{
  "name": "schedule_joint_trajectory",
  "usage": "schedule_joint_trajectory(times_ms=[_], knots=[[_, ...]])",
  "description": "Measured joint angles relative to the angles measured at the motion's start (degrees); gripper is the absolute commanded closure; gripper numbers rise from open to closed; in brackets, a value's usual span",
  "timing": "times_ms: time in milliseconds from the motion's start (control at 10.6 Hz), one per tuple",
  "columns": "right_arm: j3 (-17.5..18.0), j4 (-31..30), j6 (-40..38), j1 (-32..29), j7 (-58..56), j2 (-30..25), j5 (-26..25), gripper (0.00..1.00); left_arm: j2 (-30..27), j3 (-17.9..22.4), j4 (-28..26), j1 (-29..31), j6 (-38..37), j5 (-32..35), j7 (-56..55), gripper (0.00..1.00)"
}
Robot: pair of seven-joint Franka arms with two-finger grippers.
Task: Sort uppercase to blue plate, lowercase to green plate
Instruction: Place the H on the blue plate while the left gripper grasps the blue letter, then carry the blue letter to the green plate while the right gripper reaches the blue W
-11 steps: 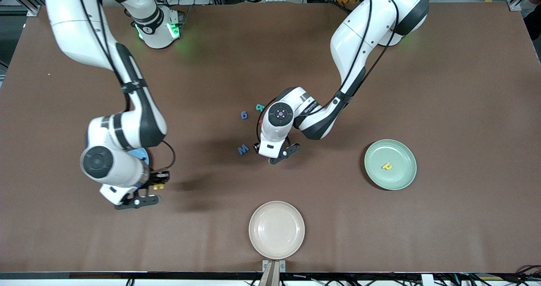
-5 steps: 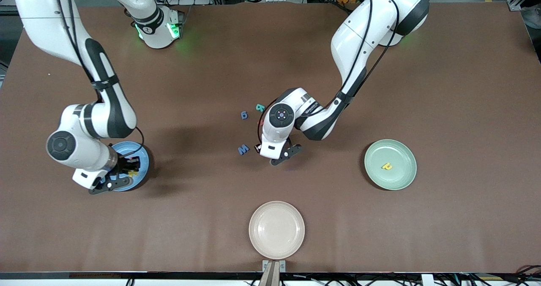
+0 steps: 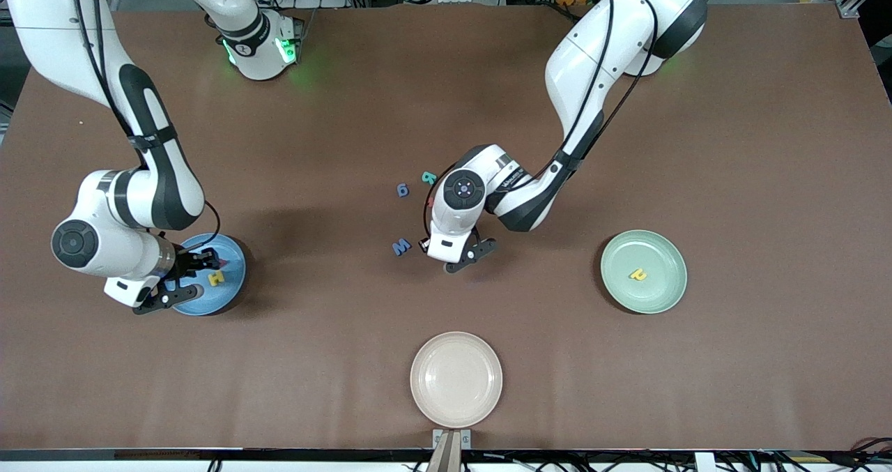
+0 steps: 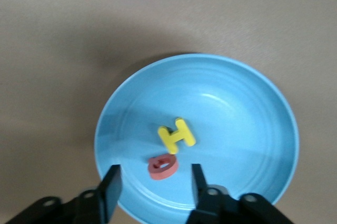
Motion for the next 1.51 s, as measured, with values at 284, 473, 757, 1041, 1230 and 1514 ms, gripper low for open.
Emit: schedule_joint_trajectory(times_ms=[284, 473, 757, 1041, 1230, 1514], knots=[[0.1, 0.0, -0.2, 0.0, 0.2, 0.0, 0.5, 0.0, 0.0, 0.1, 0.4, -0.1, -1.3, 0.0, 0.0, 1.0], [0.3, 0.0, -0.2, 0.8, 2.4, -0.1, 0.6, 0.0, -0.6, 0.5, 1.0, 0.0, -4.1, 0.0, 0.7, 1.0], [0.4, 0.0, -0.2, 2.5, 4.3, -0.1, 0.8, 0.0, -4.5, 1.2, 1.6, 2.5, -9.1, 0.0, 7.1, 1.0], [0.5, 0.0, -0.2, 4.3, 4.5, -0.1, 2.4, 0.0, -8.3, 1.4, 1.6, 6.2, -16.5, 0.1, 17.2, 1.0], [0.5, 0.1, -0.1, 7.9, 7.8, -0.1, 3.6, 0.0, -9.7, 1.6, 1.0, 11.0, -22.1, 0.1, 26.9, 1.0], [0.7, 1.1, 0.2, 14.0, 15.7, -0.2, 4.0, 0.0, -10.1, 1.6, -1.3, 18.3, -23.6, 0.9, 38.9, 1.0]])
